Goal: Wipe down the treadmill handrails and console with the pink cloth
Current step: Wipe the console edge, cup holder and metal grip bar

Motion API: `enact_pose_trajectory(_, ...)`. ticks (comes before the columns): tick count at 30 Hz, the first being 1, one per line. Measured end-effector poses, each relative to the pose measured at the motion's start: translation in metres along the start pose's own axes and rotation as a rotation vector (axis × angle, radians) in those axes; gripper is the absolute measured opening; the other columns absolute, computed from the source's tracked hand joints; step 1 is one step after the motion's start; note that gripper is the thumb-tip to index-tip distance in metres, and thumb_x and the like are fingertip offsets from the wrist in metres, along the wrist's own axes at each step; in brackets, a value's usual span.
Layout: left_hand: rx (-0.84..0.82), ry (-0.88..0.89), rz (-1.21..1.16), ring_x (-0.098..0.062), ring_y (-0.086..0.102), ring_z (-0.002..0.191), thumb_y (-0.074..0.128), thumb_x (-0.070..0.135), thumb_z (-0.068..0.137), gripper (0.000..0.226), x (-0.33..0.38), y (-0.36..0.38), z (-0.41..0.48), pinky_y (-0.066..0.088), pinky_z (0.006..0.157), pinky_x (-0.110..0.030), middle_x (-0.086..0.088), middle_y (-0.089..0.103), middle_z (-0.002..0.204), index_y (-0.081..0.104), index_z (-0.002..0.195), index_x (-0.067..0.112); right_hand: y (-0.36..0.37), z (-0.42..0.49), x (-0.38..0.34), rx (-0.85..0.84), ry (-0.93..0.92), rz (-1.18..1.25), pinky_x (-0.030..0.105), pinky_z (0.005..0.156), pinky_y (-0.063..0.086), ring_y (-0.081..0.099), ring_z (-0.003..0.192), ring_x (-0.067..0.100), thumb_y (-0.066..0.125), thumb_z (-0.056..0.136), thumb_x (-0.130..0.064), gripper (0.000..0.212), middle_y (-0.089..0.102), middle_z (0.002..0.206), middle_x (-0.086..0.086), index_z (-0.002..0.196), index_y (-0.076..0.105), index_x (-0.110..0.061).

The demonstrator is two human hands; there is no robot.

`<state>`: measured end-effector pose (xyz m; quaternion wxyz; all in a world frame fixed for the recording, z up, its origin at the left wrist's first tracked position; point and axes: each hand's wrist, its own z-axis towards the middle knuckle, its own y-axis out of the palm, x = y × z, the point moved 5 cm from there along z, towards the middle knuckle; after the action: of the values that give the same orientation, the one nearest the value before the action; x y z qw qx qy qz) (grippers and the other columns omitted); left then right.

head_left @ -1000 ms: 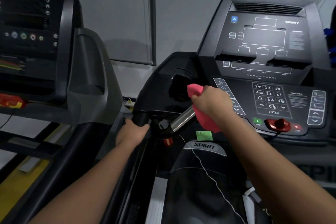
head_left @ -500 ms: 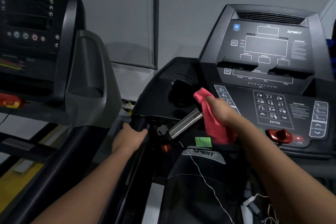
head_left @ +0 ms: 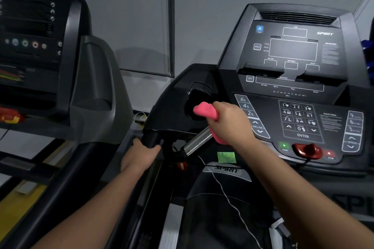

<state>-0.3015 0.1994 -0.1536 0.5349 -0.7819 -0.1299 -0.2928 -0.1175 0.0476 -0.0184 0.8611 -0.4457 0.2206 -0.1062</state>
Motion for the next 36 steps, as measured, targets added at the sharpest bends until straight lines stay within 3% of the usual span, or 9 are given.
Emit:
enact_pose_trajectory(3,0.006,-0.002,-0.009,-0.023,0.052,0.077,0.056,0.052,0.081,0.063,-0.001,0.0,0.0,0.04,0.063,-0.03,-0.003,0.055,0.095,0.039,0.128,0.014,0.006,-0.02,0.014,0.182,-0.045,0.244,0.035,0.062,0.036,0.054,0.072,0.031,0.055,0.079,-0.011,0.002,0.057,0.077,0.008,0.078,0.056,-0.01)
enact_pose_trajectory(7,0.012,0.003,-0.019,-0.018,0.053,0.071,0.056,0.054,0.079,0.059,-0.003,0.002,0.003,0.038,0.056,-0.027,-0.002,0.058,0.092,0.045,0.123,0.016,0.019,-0.042,0.023,0.279,0.327,0.869,0.028,0.082,0.048,0.061,0.088,0.011,0.058,0.094,-0.023,0.017,0.061,0.091,-0.007,0.089,0.062,-0.039)
enact_pose_trajectory(9,0.017,0.006,-0.02,-0.015,0.054,0.068,0.055,0.054,0.077,0.056,-0.004,0.003,0.006,0.039,0.055,-0.027,0.0,0.06,0.088,0.049,0.12,0.018,0.024,-0.041,0.023,0.255,0.549,1.045,0.027,0.079,0.049,0.062,0.08,0.007,0.053,0.095,-0.02,0.018,0.065,0.082,-0.008,0.085,0.065,-0.029)
enact_pose_trajectory(14,0.023,-0.014,-0.022,-0.021,0.051,0.072,0.057,0.05,0.081,0.057,0.0,0.001,0.002,0.04,0.062,-0.031,-0.001,0.055,0.091,0.042,0.124,0.016,0.019,-0.028,0.032,-0.032,0.791,0.828,0.032,0.066,0.048,0.06,0.067,0.022,0.048,0.084,-0.032,0.033,0.063,0.068,0.004,0.079,0.068,-0.007)
enact_pose_trajectory(19,0.017,-0.014,-0.017,-0.02,0.05,0.07,0.057,0.05,0.081,0.059,0.001,0.0,0.0,0.041,0.063,-0.031,-0.002,0.054,0.091,0.041,0.127,0.016,0.0,-0.002,0.014,-0.258,0.526,0.174,0.032,0.077,0.046,0.063,0.095,0.031,0.056,0.082,-0.033,0.03,0.068,0.096,0.01,0.105,0.065,-0.015)
enact_pose_trajectory(22,0.014,-0.009,-0.013,-0.021,0.052,0.072,0.057,0.05,0.081,0.058,-0.001,0.0,0.0,0.041,0.062,-0.03,-0.003,0.056,0.092,0.042,0.125,0.015,-0.001,0.001,0.006,-0.228,0.406,0.035,0.03,0.07,0.04,0.061,0.092,0.032,0.053,0.086,-0.031,0.023,0.067,0.095,0.009,0.099,0.063,-0.015)
enact_pose_trajectory(28,0.007,0.001,0.004,-0.022,0.054,0.073,0.055,0.052,0.082,0.058,-0.001,-0.001,0.0,0.042,0.061,-0.03,-0.003,0.057,0.092,0.042,0.124,0.015,0.009,-0.031,0.017,0.194,0.376,0.545,0.032,0.063,0.044,0.054,0.064,0.011,0.063,0.086,-0.033,0.024,0.054,0.067,-0.006,0.068,0.05,-0.023)
enact_pose_trajectory(32,0.001,0.002,0.0,-0.018,0.05,0.068,0.053,0.051,0.083,0.059,-0.001,-0.001,-0.002,0.04,0.059,-0.029,0.001,0.052,0.084,0.039,0.126,0.013,0.028,-0.048,0.02,0.323,0.628,1.09,0.011,0.071,0.048,0.062,0.073,-0.004,0.071,0.084,-0.017,0.017,0.065,0.084,-0.011,0.09,0.063,-0.031)
enact_pose_trajectory(36,0.003,0.0,0.001,-0.02,0.051,0.071,0.054,0.051,0.083,0.061,0.002,-0.002,-0.003,0.039,0.058,-0.029,-0.003,0.056,0.092,0.038,0.128,0.013,0.035,-0.049,0.023,0.215,0.827,1.193,0.021,0.071,0.05,0.063,0.072,0.008,0.069,0.084,-0.022,0.014,0.067,0.082,-0.001,0.095,0.066,-0.014)
